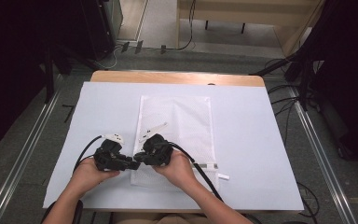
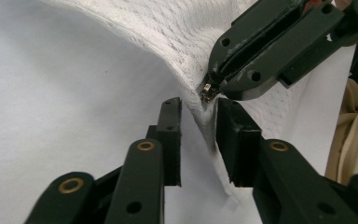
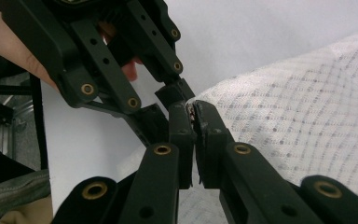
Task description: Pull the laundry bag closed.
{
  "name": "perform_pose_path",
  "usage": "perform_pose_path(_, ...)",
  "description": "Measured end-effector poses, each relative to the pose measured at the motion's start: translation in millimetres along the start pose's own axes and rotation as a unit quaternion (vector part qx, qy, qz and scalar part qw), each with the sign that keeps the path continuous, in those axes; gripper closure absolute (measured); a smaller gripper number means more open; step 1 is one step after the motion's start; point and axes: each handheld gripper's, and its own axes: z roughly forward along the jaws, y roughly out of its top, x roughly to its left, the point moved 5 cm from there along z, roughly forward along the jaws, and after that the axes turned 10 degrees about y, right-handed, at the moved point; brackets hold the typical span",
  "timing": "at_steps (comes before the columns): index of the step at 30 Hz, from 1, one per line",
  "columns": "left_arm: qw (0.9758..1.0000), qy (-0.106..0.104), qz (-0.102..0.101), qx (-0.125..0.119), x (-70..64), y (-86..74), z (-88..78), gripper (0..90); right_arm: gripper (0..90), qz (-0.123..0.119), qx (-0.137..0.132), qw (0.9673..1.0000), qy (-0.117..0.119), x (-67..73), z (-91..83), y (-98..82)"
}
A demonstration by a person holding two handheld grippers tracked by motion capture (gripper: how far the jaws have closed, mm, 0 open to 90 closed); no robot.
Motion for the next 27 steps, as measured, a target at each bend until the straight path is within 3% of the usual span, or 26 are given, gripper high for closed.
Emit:
perform_pose_path(14,0.9999,-0.006,-0.009,0.011,-0.1,2.0,0.5,86.2,87.8,0.0,0.002,1.0,0.007,1.7,0.1,0.1)
perform_pose_path(27,0.9997,-0.007,-0.011,0.019,-0.2,2.2,1.6,87.8,87.9,-0.014,0.012,0.9998,0.002,-2.0,2.7,-4.7)
